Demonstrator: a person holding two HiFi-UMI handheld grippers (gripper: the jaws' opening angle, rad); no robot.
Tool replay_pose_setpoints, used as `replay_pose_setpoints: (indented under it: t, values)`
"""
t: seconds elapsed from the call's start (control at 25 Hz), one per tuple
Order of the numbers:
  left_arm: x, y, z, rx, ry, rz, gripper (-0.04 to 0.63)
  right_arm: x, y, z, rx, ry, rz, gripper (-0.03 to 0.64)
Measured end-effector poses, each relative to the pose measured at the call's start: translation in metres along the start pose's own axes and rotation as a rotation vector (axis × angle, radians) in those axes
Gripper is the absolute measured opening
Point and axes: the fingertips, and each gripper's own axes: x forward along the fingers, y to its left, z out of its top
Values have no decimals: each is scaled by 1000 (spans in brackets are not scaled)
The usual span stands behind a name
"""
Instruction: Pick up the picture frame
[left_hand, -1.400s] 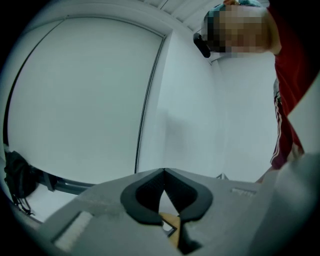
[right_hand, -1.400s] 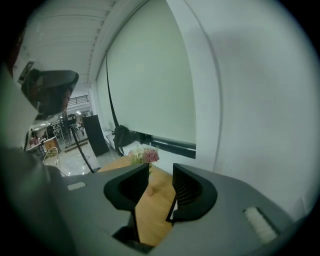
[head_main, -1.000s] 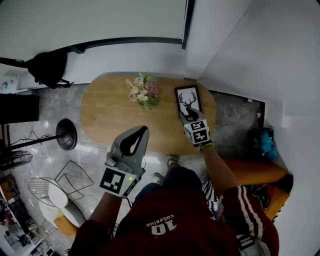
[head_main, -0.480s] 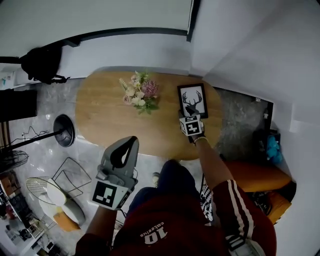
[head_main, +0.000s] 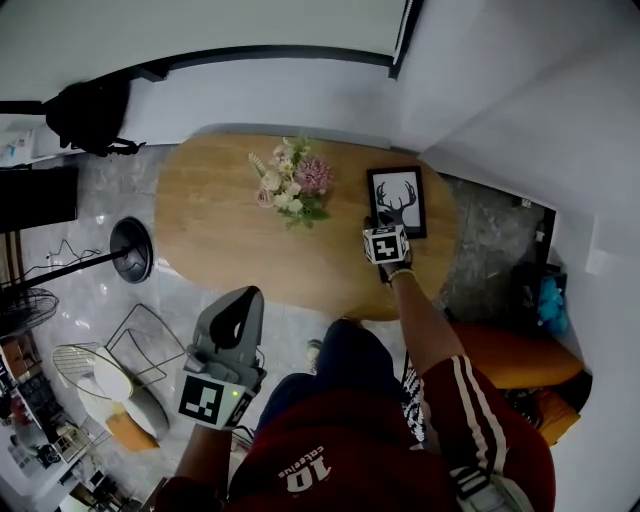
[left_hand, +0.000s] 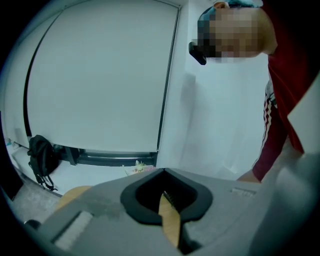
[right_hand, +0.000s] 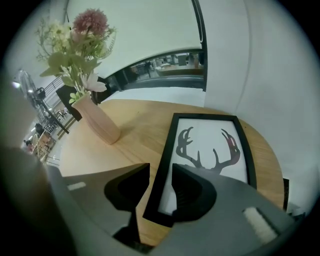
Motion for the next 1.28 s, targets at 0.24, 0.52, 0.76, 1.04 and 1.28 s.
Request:
replay_pose_setpoints:
  t: [0.24, 0.52, 0.76, 1.04, 1.28]
  values:
    - [-5, -6, 4, -6, 11, -5, -3, 4, -1, -1, -42, 48, -55, 137]
    - [-9, 3, 4, -12, 29, 18, -3, 7, -4, 0, -78, 67, -168, 107]
    - [-18, 1, 9, -19, 25, 22, -3, 3, -6, -7, -52, 73, -150, 62]
    - [-36, -2, 22, -26, -19, 14, -3, -37, -8, 1, -54, 26, -150, 61]
    - [-72, -9, 33, 5, -118, -9, -3, -94, 0, 18, -55, -38, -161, 61]
